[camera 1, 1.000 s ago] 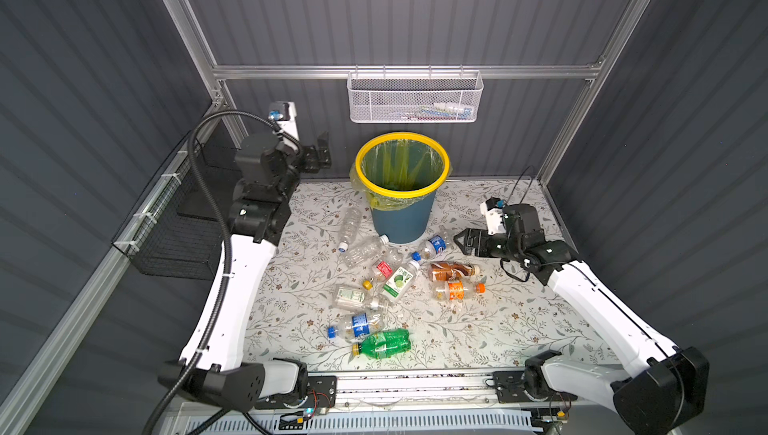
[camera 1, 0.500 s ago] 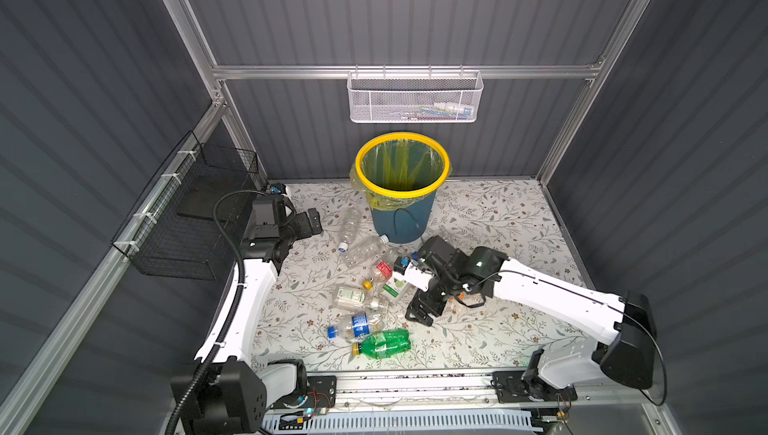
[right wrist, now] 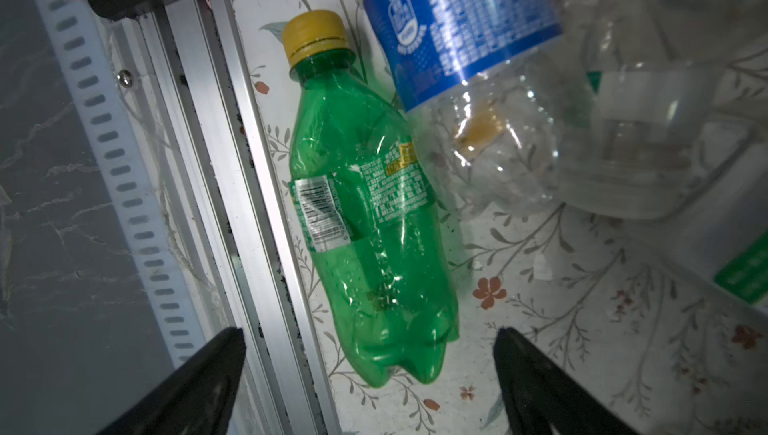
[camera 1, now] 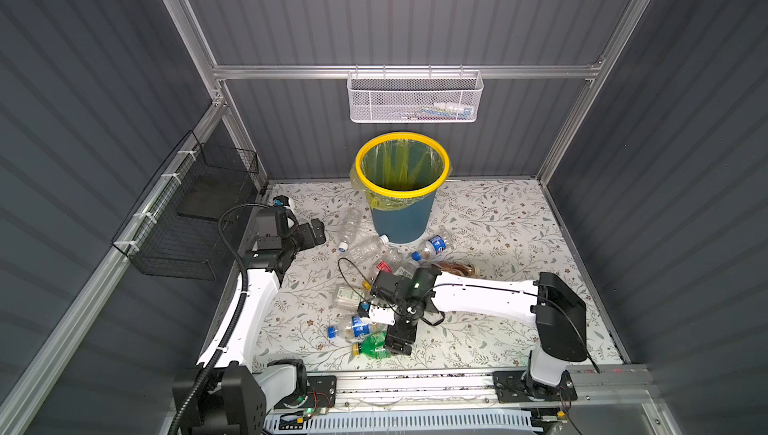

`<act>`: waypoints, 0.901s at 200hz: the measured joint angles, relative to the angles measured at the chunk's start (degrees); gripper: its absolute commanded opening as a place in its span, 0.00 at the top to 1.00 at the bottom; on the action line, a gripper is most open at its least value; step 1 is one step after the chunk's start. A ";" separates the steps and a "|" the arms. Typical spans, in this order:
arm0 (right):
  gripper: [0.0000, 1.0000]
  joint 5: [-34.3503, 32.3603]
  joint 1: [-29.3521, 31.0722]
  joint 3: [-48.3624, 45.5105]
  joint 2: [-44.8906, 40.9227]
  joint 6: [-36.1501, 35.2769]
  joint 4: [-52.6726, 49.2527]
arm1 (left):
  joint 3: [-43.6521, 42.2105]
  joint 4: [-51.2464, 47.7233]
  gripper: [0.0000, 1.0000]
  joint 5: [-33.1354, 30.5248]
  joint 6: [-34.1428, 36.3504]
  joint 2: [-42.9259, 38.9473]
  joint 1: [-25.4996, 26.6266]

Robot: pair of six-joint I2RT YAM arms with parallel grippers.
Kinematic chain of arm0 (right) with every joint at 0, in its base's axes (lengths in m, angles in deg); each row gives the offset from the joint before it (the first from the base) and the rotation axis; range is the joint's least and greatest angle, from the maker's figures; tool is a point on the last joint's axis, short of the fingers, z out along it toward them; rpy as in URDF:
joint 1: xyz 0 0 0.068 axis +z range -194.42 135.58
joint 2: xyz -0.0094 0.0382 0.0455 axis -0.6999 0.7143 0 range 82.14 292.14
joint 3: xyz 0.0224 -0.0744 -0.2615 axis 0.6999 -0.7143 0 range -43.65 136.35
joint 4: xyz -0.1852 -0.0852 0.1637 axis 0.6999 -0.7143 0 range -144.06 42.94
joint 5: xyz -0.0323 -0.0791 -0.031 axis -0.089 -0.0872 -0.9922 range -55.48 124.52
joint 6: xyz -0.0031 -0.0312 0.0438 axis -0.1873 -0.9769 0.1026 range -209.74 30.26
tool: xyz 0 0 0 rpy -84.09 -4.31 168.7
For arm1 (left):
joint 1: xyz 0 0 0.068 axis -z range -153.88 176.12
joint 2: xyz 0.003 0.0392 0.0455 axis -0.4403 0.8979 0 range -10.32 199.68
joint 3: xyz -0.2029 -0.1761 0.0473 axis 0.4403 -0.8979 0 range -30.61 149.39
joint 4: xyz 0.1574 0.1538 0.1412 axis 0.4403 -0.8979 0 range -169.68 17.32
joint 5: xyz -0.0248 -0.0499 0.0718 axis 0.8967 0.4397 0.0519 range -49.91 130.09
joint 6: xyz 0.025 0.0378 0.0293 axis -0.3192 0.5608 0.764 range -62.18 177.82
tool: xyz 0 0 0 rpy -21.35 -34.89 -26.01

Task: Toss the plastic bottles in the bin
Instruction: 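Grasp the nearest green Sprite bottle with the right gripper while the left arm withdraws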

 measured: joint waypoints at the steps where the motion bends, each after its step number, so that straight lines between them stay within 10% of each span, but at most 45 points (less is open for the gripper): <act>1: 0.07 -0.02 0.04 0.02 0.17 -0.11 0.04 | 0.00 0.04 0.00 0.00 0.00 0.00 0.00; 180: 0.38 -5.20 2.10 -8.81 1.20 -0.76 10.47 | -1.57 1.84 0.00 0.63 0.02 1.29 0.00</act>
